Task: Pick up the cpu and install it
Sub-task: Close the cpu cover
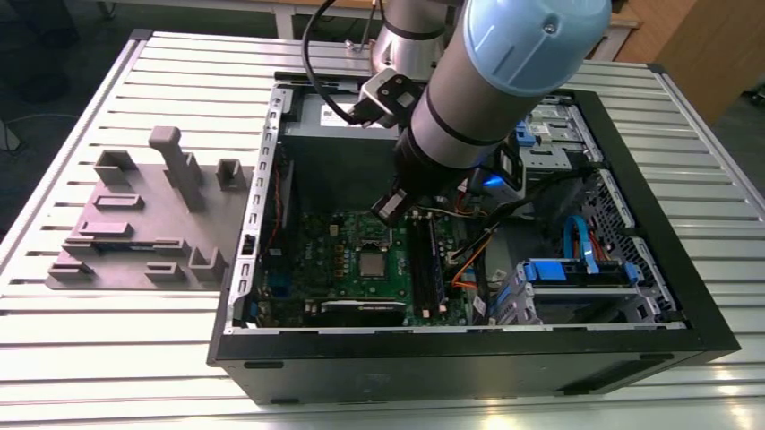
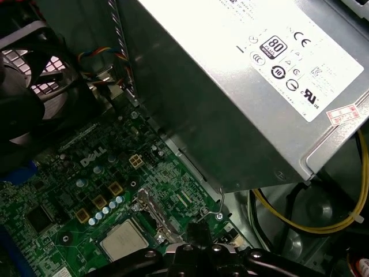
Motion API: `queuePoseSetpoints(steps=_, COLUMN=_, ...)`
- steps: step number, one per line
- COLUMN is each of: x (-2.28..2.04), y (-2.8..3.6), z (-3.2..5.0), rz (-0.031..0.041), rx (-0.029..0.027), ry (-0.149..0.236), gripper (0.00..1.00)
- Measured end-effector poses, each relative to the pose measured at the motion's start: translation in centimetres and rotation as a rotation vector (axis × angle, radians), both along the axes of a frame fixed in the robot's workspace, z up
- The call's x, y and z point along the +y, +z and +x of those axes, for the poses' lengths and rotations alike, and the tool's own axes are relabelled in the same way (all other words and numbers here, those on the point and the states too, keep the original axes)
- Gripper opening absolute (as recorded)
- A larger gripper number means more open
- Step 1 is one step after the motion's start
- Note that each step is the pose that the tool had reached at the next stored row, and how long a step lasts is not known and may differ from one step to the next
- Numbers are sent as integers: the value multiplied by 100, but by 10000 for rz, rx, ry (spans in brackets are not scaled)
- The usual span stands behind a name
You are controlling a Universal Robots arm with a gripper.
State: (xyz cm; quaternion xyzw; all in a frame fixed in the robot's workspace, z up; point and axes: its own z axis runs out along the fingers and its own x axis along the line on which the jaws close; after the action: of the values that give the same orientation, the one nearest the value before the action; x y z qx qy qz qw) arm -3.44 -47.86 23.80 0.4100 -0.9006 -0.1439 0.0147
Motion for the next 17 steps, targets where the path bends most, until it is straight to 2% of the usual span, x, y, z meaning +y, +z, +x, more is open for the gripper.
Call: queuePoseSetpoints(steps=17, x=-33, y=0, z=0, rz=-18, rx=0, ry=0, gripper=10)
